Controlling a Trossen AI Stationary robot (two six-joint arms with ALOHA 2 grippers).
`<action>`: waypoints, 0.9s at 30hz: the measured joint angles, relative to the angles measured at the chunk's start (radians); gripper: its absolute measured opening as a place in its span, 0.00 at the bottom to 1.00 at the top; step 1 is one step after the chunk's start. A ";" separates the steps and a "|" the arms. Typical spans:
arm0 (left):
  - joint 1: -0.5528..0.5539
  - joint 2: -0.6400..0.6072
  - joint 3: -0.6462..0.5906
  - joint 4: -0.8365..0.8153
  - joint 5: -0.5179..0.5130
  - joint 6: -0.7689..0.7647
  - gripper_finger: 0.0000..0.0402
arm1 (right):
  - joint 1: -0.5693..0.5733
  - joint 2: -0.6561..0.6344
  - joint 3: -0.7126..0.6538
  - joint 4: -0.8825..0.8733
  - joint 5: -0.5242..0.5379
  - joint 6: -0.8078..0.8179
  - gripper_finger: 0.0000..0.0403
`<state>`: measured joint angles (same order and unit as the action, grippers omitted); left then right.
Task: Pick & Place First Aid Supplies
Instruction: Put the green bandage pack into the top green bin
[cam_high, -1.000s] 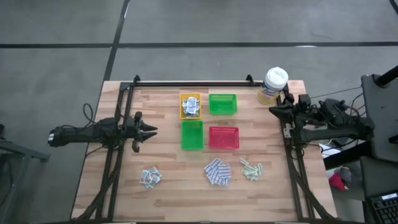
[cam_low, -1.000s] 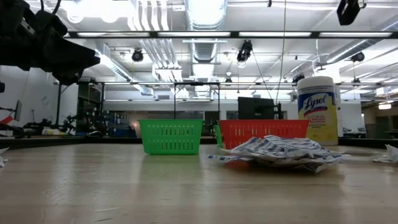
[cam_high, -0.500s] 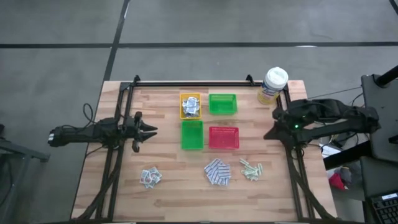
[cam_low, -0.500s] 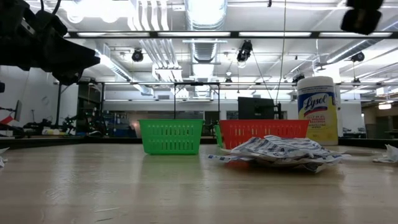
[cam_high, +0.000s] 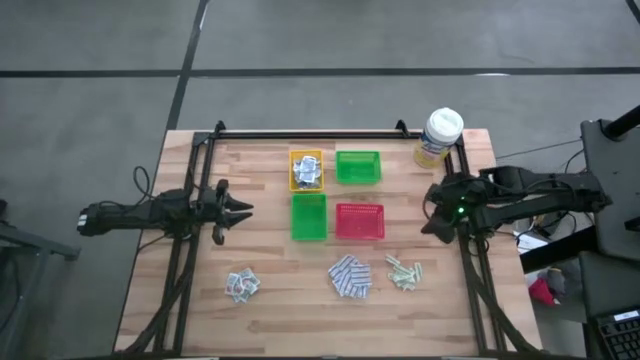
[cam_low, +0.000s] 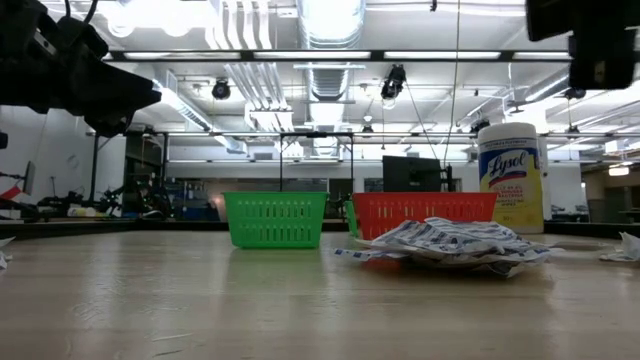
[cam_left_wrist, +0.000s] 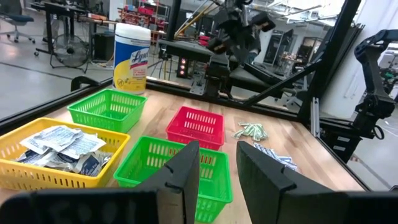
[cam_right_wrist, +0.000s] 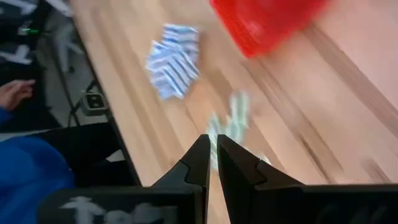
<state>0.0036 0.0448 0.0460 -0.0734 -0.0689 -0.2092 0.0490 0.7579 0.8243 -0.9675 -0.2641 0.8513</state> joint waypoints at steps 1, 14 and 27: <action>0.000 0.000 0.000 0.000 0.000 0.000 0.27 | 0.006 0.008 -0.018 0.056 -0.009 -0.011 0.07; 0.000 0.001 0.000 -0.001 0.000 0.000 0.27 | 0.084 0.264 0.012 0.158 -0.059 0.066 0.10; 0.000 0.001 0.000 -0.001 0.001 0.000 0.27 | 0.157 0.510 0.098 0.158 -0.050 0.144 0.28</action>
<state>0.0036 0.0456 0.0456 -0.0742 -0.0681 -0.2092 0.2063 1.2684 0.9219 -0.8098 -0.3146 0.9957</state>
